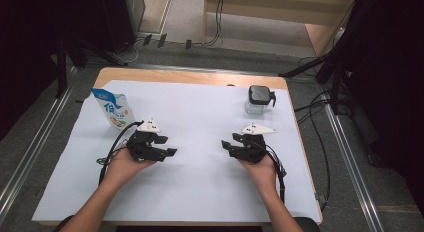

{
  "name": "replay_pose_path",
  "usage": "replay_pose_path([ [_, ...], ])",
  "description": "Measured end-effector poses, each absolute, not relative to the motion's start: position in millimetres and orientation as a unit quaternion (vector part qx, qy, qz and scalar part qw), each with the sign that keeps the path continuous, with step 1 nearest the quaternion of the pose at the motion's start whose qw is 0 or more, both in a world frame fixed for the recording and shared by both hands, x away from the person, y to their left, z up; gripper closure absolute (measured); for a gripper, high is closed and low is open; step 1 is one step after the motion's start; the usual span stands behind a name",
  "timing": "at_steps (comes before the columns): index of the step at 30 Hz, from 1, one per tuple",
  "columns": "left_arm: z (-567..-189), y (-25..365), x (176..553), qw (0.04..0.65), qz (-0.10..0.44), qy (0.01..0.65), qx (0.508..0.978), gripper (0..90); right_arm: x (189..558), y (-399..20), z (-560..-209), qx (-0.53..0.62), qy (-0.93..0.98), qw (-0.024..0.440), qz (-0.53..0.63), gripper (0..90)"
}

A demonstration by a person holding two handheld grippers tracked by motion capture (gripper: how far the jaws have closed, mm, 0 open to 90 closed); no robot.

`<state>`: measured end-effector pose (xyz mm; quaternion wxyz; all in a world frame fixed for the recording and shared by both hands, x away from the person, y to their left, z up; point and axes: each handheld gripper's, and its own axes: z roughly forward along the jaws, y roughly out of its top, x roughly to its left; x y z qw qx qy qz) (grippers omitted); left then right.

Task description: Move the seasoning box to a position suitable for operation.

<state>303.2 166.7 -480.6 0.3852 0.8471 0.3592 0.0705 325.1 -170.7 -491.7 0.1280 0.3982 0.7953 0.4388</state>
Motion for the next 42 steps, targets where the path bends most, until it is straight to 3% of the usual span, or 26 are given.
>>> replay_pose_path([
  [16,-477.0,165.7,299.2,0.386,0.075,0.358,0.847,40.6,331.3,-187.1,-485.8,0.427,0.773,0.147,0.445,36.0],
  [36,-478.2,172.2,292.5,0.388,0.071,0.37,0.841,40.5,365.4,-208.0,-480.9,0.475,0.751,0.185,0.419,33.0],
  [42,-479.5,172.6,289.6,0.384,0.069,0.372,0.842,40.5,382.4,-215.0,-484.4,0.515,0.725,0.191,0.416,21.5],
])
